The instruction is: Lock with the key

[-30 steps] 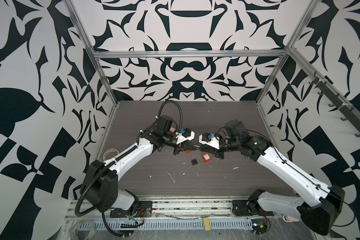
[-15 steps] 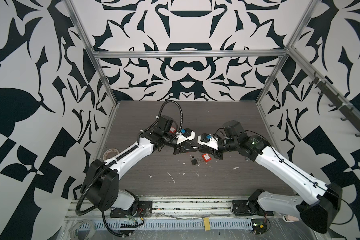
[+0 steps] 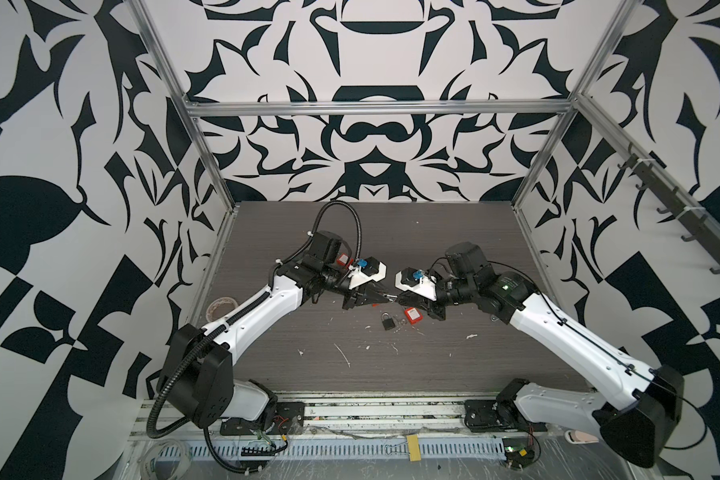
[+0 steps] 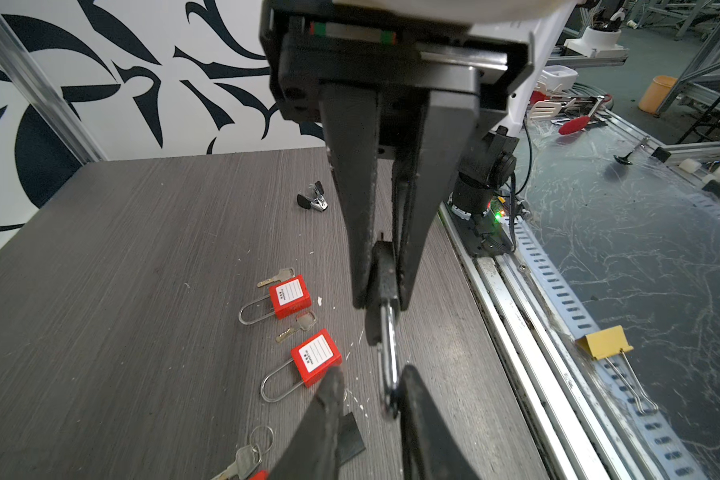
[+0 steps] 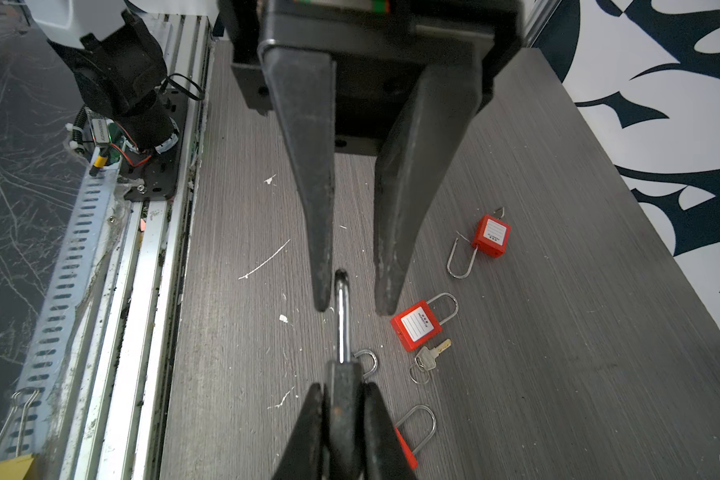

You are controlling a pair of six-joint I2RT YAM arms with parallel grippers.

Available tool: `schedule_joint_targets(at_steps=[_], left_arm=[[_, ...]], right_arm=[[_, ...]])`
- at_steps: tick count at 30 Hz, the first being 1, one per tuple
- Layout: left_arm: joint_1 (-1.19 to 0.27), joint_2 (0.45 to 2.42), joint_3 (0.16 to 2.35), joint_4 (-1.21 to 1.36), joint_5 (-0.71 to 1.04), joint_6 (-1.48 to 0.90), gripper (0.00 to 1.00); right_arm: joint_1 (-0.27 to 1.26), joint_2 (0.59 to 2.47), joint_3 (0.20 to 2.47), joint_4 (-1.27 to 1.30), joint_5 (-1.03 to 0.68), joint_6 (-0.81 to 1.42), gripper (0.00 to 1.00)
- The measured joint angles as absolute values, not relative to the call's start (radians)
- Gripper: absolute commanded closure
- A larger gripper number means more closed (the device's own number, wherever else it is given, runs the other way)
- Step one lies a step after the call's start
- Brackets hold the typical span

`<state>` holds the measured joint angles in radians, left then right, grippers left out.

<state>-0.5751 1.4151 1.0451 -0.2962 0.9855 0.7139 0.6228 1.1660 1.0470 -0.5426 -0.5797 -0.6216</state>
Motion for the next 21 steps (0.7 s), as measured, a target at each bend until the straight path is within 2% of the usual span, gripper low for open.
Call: schedule_joint_targets(at_steps=[5, 7, 21], left_arm=[[-0.575, 1.415, 1.047, -0.307, 0.992, 0.718, 0.91], [-0.575, 1.415, 1.048, -0.312, 0.995, 0.715, 1.00], [-0.572, 1.460, 1.077, -0.334, 1.034, 0.715, 1.00]], right_arm=[[0.623, 1.166, 1.046, -0.540, -0.579, -0.621, 1.00], [0.622, 1.166, 1.045, -0.537, -0.578, -0.621, 1.00], [0.632, 1.166, 1.031, -0.502, -0.543, -0.612, 1.00]])
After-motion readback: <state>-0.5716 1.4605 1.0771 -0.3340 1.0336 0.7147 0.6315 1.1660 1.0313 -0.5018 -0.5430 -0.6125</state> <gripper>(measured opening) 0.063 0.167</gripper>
